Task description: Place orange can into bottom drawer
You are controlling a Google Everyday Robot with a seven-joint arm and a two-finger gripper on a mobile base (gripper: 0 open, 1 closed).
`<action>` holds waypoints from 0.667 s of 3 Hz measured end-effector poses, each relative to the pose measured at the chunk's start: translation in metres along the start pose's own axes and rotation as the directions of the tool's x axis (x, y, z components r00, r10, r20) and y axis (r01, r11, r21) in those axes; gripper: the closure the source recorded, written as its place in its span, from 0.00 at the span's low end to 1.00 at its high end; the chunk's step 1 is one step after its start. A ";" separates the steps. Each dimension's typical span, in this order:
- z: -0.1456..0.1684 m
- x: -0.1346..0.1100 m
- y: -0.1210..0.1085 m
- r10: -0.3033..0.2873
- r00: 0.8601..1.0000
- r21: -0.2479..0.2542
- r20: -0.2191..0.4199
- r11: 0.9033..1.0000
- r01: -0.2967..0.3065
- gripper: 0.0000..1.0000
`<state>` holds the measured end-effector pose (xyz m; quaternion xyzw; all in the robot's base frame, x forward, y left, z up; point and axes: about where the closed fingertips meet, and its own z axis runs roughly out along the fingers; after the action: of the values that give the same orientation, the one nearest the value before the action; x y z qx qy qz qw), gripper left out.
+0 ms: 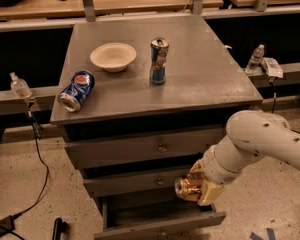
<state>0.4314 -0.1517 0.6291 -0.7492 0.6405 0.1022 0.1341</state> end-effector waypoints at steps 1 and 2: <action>0.050 0.041 -0.003 0.126 0.988 -0.021 0.093 0.992 -0.124 1.00; 0.085 0.070 -0.015 0.216 0.936 0.021 0.277 0.973 -0.231 1.00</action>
Offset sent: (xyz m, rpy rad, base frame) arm 0.0210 -0.0662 -0.2110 0.6751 0.1285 -0.3029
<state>0.4592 -0.1861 0.5270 -0.6465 0.6992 0.2019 0.2287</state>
